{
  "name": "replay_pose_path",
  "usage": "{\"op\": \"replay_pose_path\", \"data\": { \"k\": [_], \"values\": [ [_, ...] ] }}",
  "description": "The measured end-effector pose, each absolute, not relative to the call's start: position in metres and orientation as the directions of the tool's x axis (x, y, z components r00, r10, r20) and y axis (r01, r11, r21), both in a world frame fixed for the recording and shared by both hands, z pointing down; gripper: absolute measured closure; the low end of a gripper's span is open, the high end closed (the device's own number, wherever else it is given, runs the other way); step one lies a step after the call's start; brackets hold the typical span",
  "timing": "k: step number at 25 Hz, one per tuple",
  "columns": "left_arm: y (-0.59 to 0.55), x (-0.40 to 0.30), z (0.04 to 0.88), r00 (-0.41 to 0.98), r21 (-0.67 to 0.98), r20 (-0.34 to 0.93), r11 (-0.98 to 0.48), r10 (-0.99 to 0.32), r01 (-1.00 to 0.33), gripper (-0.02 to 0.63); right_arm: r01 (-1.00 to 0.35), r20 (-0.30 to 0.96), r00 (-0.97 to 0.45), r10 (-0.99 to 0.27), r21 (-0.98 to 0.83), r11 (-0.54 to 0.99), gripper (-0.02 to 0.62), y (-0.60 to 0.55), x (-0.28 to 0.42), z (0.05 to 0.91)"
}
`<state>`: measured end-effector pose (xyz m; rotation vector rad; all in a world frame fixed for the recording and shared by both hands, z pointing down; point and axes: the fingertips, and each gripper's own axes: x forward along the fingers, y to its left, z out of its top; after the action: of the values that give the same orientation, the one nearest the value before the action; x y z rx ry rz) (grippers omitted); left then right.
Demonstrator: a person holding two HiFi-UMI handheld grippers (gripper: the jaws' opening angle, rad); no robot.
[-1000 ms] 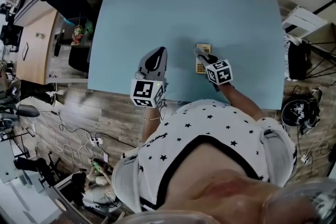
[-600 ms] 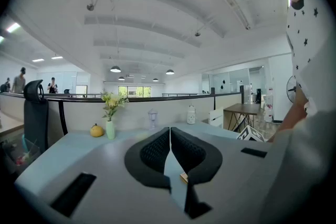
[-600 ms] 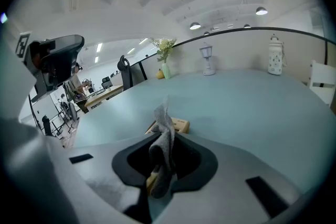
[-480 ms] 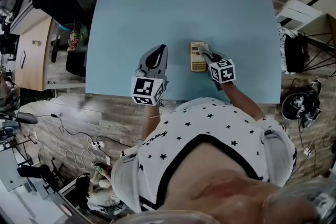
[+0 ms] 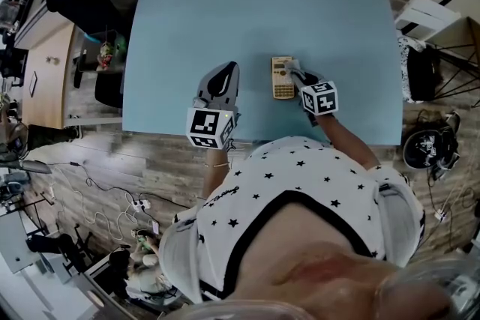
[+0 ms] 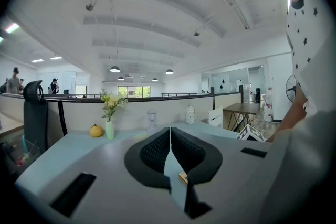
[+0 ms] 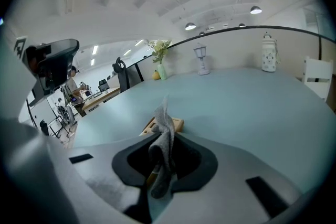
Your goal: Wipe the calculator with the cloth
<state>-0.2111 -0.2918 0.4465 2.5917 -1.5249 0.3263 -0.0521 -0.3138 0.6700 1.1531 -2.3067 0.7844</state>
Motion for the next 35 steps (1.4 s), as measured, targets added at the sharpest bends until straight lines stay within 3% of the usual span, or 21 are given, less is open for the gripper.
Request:
{"op": "replay_pose_path", "data": {
  "k": [9, 20, 35],
  "values": [
    [-0.29, -0.215, 0.447, 0.463, -0.007, 0.244, -0.479, -0.852, -0.878, 0.577, -0.748, 0.549, -0.648, -0.528, -0.329, 0.576, 0.541, -0.301, -0.092, 0.646],
    [-0.29, -0.222, 0.452, 0.45, 0.002, 0.254, -0.464, -0.856, -0.886, 0.577, -0.658, 0.59, -0.703, -0.398, -0.328, 0.677, 0.54, -0.267, -0.132, 0.664],
    [-0.299, -0.194, 0.455, 0.511, 0.011, 0.258, -0.526, -0.82, -0.85, 0.577, -0.743, 0.585, -0.649, -0.486, -0.349, 0.572, 0.54, -0.275, -0.086, 0.667]
  ]
}}
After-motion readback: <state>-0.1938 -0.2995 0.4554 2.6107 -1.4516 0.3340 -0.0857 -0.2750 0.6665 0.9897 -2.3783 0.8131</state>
